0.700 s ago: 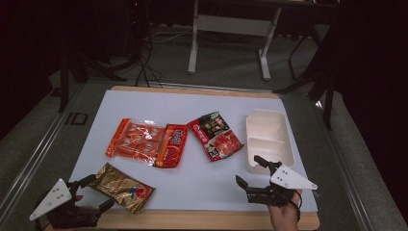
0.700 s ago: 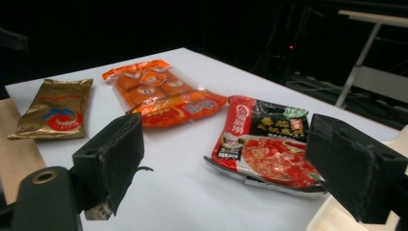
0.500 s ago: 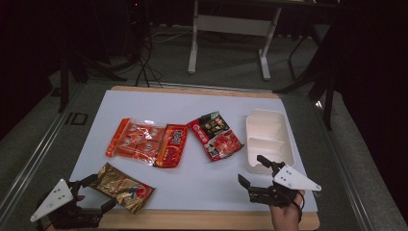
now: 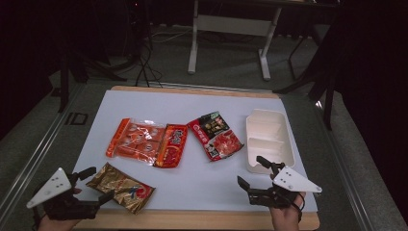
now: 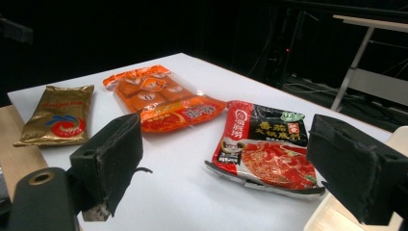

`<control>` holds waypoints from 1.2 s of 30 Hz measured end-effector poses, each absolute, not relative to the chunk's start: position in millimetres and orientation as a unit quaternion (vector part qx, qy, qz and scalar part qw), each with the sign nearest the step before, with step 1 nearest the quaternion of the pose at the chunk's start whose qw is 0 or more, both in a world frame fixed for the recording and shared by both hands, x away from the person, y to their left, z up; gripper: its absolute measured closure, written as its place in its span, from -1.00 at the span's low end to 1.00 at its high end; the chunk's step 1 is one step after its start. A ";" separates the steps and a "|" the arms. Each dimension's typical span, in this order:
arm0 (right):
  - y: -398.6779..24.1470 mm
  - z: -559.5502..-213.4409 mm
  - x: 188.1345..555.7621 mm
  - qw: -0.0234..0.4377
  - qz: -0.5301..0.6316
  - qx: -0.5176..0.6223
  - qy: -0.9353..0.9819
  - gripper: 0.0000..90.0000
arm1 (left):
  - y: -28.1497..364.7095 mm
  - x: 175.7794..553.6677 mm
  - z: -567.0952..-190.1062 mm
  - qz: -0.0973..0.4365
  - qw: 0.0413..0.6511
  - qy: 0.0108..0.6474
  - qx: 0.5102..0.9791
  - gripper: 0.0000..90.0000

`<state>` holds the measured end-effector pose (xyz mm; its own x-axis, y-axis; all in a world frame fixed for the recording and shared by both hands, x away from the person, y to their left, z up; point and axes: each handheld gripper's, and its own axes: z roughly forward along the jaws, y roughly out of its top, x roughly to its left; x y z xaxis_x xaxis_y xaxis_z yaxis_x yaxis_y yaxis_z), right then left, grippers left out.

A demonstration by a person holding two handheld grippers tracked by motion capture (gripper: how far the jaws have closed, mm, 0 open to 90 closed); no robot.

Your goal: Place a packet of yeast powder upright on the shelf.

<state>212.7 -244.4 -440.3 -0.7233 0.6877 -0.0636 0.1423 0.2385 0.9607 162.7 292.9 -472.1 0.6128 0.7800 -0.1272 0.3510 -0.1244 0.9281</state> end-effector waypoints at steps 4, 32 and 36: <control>-242.1 -439.3 210.9 0.250 0.550 0.271 0.750 -0.72 | 307.0 171.0 -478.8 0.208 0.509 0.416 0.724 -0.86; -234.1 -444.3 212.7 0.235 0.532 0.267 0.768 -0.71 | 344.8 212.0 -550.6 0.065 0.406 0.544 0.731 -0.12; -233.8 -444.3 212.5 0.235 0.531 0.264 0.770 -0.71 | 341.7 211.7 -552.0 0.057 0.399 0.546 0.734 0.02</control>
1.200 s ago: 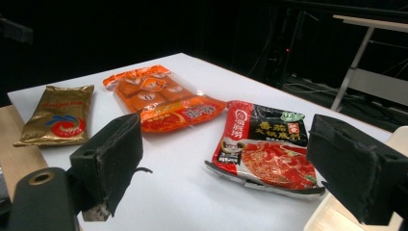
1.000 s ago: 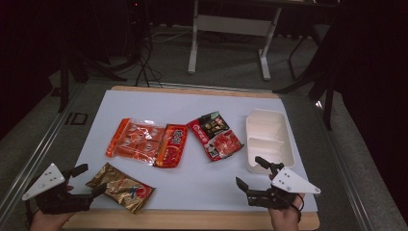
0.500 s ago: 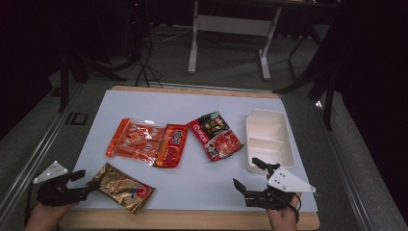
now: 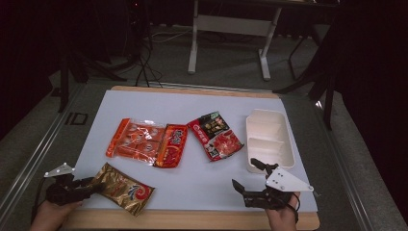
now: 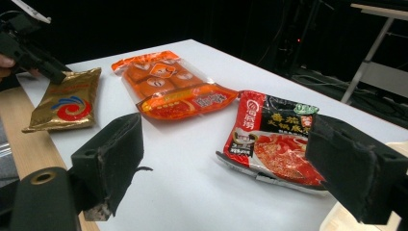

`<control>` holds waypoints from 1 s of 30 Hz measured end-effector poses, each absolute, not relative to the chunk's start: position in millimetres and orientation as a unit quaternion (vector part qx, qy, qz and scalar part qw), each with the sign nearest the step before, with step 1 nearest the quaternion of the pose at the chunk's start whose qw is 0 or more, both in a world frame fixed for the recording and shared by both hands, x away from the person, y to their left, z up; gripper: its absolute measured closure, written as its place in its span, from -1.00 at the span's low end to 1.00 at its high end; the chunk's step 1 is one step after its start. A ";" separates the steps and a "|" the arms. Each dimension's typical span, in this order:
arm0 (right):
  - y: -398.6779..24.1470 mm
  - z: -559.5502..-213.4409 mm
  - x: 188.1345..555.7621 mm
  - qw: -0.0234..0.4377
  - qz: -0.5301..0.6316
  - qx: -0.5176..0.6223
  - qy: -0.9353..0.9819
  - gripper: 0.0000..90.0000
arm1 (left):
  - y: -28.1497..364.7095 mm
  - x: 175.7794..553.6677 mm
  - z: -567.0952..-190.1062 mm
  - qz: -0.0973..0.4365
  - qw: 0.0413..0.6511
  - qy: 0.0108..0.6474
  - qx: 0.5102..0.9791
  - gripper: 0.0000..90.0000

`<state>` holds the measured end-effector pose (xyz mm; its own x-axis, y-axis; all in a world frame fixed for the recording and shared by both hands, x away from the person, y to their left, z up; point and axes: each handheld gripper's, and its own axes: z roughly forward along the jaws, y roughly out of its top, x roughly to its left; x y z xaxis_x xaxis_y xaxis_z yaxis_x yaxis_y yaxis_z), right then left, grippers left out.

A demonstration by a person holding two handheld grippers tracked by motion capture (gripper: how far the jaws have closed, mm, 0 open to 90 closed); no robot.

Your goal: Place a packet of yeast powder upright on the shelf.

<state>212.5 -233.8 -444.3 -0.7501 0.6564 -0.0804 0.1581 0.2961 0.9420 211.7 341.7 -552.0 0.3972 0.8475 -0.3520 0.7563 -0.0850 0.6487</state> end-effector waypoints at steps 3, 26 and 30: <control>-233.5 -444.7 213.1 0.233 0.530 0.262 0.772 -0.70 | 337.9 211.1 -550.9 0.067 0.384 0.543 0.744 0.16; -235.3 -442.3 212.4 0.241 0.539 0.258 0.765 -0.67 | 311.2 207.5 -495.2 0.122 0.393 0.511 0.755 1.00; -235.9 -441.4 211.9 0.245 0.545 0.254 0.761 -0.67 | 299.3 209.8 -482.1 0.123 0.395 0.495 0.764 1.00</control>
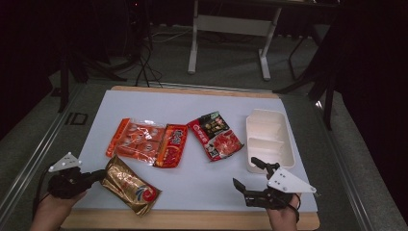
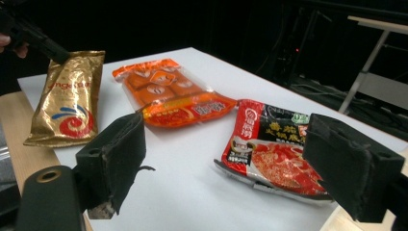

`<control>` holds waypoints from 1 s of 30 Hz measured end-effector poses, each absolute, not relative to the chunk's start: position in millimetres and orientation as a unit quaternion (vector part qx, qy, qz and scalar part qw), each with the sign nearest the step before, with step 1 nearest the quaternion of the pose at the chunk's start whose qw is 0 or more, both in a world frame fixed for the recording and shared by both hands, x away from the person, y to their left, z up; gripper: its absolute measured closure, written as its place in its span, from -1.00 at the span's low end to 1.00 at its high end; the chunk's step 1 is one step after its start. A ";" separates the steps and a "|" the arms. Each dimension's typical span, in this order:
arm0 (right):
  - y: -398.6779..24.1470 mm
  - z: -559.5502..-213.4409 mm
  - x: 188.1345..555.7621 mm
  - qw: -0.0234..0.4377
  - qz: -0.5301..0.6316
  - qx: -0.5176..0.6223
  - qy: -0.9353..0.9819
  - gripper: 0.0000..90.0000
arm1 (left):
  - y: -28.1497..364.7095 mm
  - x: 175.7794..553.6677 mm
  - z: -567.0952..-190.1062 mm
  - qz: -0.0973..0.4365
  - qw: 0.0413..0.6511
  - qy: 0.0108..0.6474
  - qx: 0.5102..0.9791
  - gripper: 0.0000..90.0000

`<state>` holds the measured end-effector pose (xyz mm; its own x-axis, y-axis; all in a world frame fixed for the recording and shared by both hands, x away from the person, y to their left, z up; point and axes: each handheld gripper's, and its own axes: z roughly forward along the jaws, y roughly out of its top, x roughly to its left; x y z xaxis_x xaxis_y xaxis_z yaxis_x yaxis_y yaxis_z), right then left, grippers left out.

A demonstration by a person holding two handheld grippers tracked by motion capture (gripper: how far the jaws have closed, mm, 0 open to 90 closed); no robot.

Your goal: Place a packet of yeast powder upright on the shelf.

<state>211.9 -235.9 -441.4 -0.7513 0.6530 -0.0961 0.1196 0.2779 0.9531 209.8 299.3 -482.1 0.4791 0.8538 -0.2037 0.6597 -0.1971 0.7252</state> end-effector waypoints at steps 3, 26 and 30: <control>-237.7 -440.9 212.7 0.242 0.550 0.259 0.756 -0.68 | 293.5 211.1 -474.2 0.125 0.400 0.487 0.766 1.00; -242.3 -435.4 213.8 0.253 0.550 0.272 0.748 -0.70 | 227.6 210.6 -416.6 0.120 0.460 0.382 0.793 1.00; -240.6 -434.2 212.8 0.234 0.557 0.274 0.748 -0.74 | 214.0 214.1 -409.3 0.112 0.466 0.357 0.802 1.00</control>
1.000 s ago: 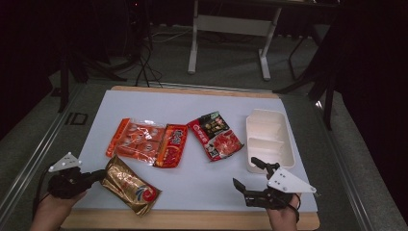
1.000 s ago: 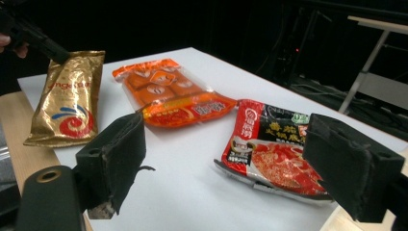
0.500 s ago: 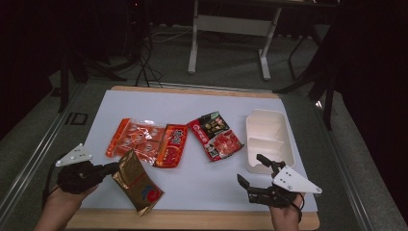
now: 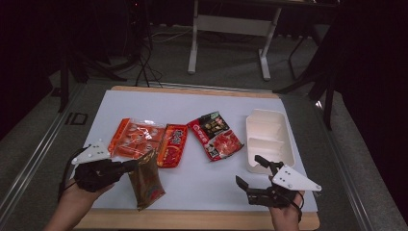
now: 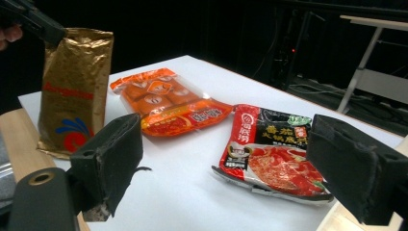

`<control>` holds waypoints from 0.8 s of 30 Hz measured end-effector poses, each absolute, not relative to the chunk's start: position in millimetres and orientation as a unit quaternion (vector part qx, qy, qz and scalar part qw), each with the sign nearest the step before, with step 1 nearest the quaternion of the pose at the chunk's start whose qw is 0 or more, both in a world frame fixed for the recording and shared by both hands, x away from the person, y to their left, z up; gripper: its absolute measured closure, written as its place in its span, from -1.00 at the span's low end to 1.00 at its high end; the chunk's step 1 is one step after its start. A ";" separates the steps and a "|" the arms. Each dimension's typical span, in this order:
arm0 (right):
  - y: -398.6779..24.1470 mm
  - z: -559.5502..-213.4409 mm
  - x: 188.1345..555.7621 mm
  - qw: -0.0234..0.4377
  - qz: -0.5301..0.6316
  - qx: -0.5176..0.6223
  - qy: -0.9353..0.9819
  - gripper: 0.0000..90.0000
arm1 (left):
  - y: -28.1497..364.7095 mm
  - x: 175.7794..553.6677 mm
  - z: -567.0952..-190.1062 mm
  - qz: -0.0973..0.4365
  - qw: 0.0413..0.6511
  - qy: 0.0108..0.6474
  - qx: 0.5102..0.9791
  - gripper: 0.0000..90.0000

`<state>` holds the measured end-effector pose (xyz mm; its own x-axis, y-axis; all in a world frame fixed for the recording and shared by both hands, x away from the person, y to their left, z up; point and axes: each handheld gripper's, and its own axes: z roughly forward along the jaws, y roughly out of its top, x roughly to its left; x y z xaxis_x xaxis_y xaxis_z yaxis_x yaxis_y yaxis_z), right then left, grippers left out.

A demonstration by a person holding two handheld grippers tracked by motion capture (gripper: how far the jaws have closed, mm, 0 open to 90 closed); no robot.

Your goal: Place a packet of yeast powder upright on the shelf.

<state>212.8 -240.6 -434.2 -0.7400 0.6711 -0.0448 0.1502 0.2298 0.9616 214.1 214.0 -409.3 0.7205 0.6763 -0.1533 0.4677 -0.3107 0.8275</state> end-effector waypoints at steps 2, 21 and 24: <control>-239.5 -432.7 212.5 0.220 0.561 0.270 0.751 -0.78 | 207.2 215.7 -405.9 0.105 0.472 0.340 0.806 1.00; -231.4 -406.9 226.2 0.167 0.563 0.232 0.775 -0.69 | 139.6 256.2 -391.1 0.087 0.488 0.200 0.845 1.00; -228.0 -400.3 233.7 0.163 0.564 0.215 0.781 -0.67 | 128.4 260.0 -386.4 0.090 0.492 0.172 0.849 1.00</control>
